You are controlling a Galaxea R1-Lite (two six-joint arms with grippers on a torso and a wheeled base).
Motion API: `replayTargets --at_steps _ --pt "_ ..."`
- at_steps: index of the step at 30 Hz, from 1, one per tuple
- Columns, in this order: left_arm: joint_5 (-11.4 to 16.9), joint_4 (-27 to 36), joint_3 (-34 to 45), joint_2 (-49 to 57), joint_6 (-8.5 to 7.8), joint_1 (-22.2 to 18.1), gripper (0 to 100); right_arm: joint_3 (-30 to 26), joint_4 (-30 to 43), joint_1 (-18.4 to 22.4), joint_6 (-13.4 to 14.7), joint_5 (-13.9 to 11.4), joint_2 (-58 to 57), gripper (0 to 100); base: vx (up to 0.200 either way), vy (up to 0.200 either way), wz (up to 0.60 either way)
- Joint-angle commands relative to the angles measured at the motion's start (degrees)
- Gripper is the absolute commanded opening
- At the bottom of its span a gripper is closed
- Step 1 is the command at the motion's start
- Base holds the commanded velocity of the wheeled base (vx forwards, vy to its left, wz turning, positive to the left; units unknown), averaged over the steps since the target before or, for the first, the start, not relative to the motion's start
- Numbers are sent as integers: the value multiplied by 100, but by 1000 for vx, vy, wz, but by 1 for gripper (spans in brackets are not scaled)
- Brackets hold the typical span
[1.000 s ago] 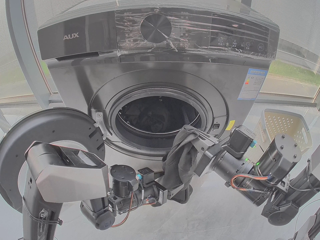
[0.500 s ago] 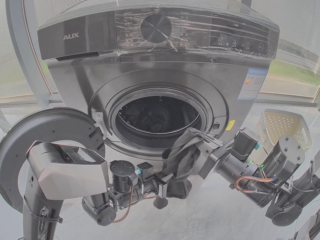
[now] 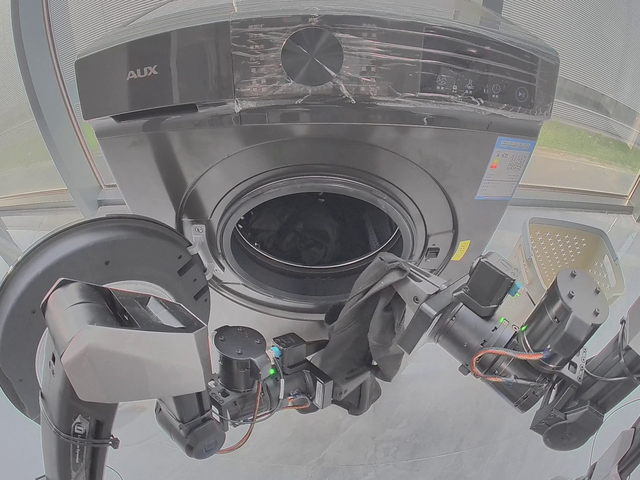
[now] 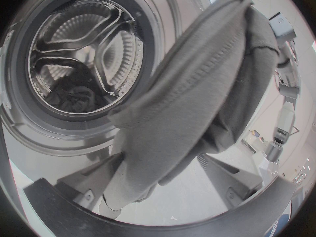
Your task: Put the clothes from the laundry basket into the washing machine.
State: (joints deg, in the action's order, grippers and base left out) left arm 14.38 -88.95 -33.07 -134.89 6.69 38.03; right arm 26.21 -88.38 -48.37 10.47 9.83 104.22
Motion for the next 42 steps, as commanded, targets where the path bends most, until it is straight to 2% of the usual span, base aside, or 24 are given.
replayTargets --at_steps 1,5,11,12,19,27,29,32,34,36,42 --pt "144 -17 55 -64 -28 99 100 33 -4 -23 -1 2 55 0 0 0 0" --pt "135 -17 -279 -371 -124 81 100 25 -4 -58 -1 2 46 0 0 0 0" --pt "82 -17 -674 -582 -116 81 100 16 -12 -93 -1 2 46 0 0 0 0" --pt "47 -17 -727 -626 -116 90 0 16 -21 -102 -1 2 46 0 0 0 0" --pt "-6 -17 -1061 -820 -89 81 0 -19 -21 -102 8 2 46 0 0 0 0" --pt "-50 -25 -1034 -653 -72 -7 0 -134 -21 -76 25 11 11 0 0 0 0" --pt "-155 -25 -938 -310 -36 -77 0 -204 -12 -23 25 11 -7 0 0 0 0" --pt "-155 -25 -701 130 -1 -156 0 -266 -21 -6 25 2 -24 0 0 0 0" --pt "-155 -17 -595 332 60 -182 0 -283 -21 -6 25 2 -24 0 0 0 0" --pt "-164 -17 -402 727 192 -218 0 -389 -12 -23 34 2 -15 0 0 0 0" --pt "-173 -17 -24 1588 306 -349 0 -802 40 -14 43 2 28 0 0 0 0"
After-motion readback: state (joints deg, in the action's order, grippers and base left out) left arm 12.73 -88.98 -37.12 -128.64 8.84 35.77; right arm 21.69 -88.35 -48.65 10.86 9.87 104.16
